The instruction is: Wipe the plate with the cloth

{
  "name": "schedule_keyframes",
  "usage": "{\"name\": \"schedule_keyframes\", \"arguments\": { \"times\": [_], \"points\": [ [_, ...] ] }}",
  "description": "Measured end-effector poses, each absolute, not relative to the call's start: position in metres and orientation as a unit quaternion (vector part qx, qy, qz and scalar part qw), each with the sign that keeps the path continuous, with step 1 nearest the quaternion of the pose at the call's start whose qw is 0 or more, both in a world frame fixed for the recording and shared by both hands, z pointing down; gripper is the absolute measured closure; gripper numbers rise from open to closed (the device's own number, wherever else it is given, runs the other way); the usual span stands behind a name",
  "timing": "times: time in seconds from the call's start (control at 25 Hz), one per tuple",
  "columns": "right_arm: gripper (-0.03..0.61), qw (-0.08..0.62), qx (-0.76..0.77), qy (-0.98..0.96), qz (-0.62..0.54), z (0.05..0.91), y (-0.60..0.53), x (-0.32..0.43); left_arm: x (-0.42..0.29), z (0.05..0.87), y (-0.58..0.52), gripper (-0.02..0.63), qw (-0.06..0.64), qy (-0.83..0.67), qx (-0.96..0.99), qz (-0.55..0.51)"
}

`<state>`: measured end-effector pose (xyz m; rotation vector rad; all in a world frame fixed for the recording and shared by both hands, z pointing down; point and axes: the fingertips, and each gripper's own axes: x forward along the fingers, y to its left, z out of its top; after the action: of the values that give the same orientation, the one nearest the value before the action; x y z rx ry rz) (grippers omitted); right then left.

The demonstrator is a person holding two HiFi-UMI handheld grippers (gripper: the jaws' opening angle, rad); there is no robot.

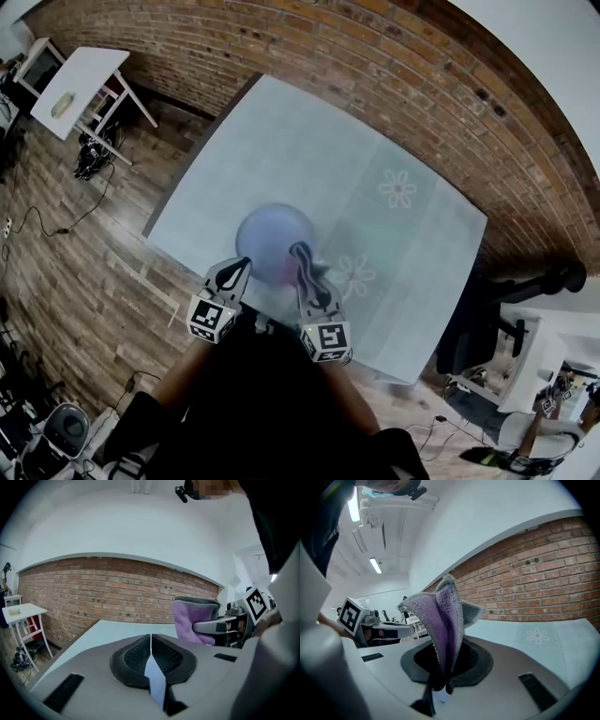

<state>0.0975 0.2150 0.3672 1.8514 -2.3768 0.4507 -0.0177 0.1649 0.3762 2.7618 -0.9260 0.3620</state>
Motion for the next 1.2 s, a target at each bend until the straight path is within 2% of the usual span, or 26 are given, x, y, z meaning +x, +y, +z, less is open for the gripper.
{"name": "schedule_keyframes", "arguments": {
  "times": [0.16, 0.56, 1.2],
  "points": [
    [0.518, 0.058, 0.626, -0.765, 0.142, 0.362, 0.212, 0.092, -0.019, 0.364, 0.163, 0.575, 0.074, -0.281, 0.95, 0.114],
    [0.518, 0.053, 0.646, -0.749, 0.141, 0.357, 0.195, 0.076, -0.03, 0.358, 0.152, 0.575, 0.059, -0.238, 0.964, 0.106],
    [0.518, 0.059, 0.658, -0.739, 0.134, 0.356, 0.186, 0.064, -0.04, 0.359, 0.138, 0.577, 0.082, -0.235, 0.965, 0.087]
  ]
}}
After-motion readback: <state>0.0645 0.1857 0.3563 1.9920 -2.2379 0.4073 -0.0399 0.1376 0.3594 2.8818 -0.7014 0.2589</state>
